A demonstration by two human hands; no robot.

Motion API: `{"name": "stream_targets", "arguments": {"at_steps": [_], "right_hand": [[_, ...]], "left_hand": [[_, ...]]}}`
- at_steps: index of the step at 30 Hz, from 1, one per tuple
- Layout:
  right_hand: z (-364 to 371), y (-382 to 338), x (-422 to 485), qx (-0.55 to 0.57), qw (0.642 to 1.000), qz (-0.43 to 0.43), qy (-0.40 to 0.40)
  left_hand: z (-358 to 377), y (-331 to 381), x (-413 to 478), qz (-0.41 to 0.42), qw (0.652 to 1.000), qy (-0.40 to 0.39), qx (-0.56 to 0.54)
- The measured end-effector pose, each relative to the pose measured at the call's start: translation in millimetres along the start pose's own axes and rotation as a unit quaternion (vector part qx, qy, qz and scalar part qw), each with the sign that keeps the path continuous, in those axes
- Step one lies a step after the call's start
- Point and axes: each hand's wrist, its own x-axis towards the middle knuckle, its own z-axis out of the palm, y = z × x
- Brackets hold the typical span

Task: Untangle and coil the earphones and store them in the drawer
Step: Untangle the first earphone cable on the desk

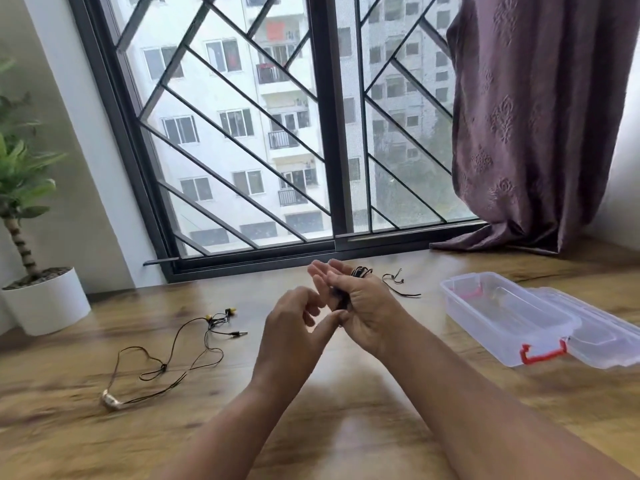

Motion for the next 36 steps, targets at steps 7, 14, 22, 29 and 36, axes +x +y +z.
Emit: {"name": "stream_targets", "arguments": {"at_steps": [7, 14, 22, 29, 36], "right_hand": [[1.9, 1.9, 1.4, -0.058, 0.997, -0.051, 0.01], [1.1, 8.4, 1.8, -0.159, 0.984, -0.075, 0.009], [4.8, 8.0, 0.2, -0.192, 0.979, -0.072, 0.01], [5.0, 6.2, -0.5, -0.239, 0.968, -0.071, 0.008], [8.6, 5.5, -3.0, -0.273, 0.96, -0.062, 0.023]], "left_hand": [[3.8, 2.9, -3.9, -0.044, 0.997, -0.06, -0.022], [4.5, 3.5, -6.1, -0.097, 0.991, -0.08, -0.037], [5.2, 5.9, -6.2, -0.109, 0.992, -0.054, -0.039], [8.2, 6.6, -5.2, -0.141, 0.984, -0.055, -0.093], [9.8, 4.1, -4.3, -0.185, 0.967, -0.063, -0.165]]}}
